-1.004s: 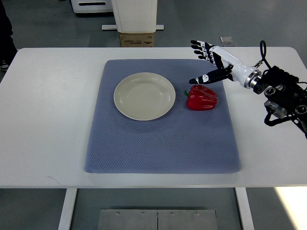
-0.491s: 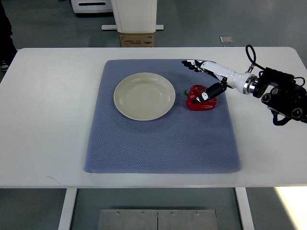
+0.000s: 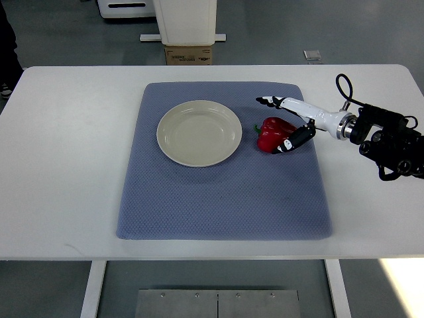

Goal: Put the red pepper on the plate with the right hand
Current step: 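Close the right hand fingers around the red bell pepper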

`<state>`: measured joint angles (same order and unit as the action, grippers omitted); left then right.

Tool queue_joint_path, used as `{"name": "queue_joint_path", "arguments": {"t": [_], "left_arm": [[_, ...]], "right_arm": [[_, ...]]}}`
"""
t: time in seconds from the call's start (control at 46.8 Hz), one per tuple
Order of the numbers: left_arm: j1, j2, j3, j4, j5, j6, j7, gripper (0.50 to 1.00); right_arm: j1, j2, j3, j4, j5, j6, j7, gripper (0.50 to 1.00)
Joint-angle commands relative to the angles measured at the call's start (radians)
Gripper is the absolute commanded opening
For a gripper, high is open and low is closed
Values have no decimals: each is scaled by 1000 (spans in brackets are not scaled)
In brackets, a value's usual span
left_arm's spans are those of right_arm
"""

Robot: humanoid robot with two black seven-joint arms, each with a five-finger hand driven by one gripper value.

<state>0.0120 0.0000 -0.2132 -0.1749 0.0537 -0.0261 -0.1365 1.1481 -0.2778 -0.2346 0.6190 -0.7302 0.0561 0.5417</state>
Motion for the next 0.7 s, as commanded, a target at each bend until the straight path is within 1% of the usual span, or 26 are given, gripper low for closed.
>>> {"name": "queue_joint_path", "arguments": {"t": [0.0,0.171,0.32,0.427,0.512,0.555,0.619,0.683], "left_arm": [[0,0,0,0,0,0,0,1000],[0,0,0,0,0,0,0,1000],[0,0,0,0,0,0,0,1000],[0,0,0,0,0,0,0,1000],[0,0,0,0,0,0,0,1000],[0,0,0,0,0,0,0,1000],[0,0,0,0,0,0,0,1000],[0,0,0,0,0,0,0,1000]], "right_arm": [[1,0,-17,-2,0,-2,0,958],[-1,9,-43,-22,0,-2,0,943],[-4,25,-54,-54,0,-10,0,897],[-4,28,-54,-58,0,-15,0,860],[-4,28,-54,-59,0,-15,-2,809],[-4,28,-54,-61,0,-15,-2,801],[-4,29,-54,-61,0,-15,-2,774],[-4,29,-54,-62,0,-15,-2,763]]}}
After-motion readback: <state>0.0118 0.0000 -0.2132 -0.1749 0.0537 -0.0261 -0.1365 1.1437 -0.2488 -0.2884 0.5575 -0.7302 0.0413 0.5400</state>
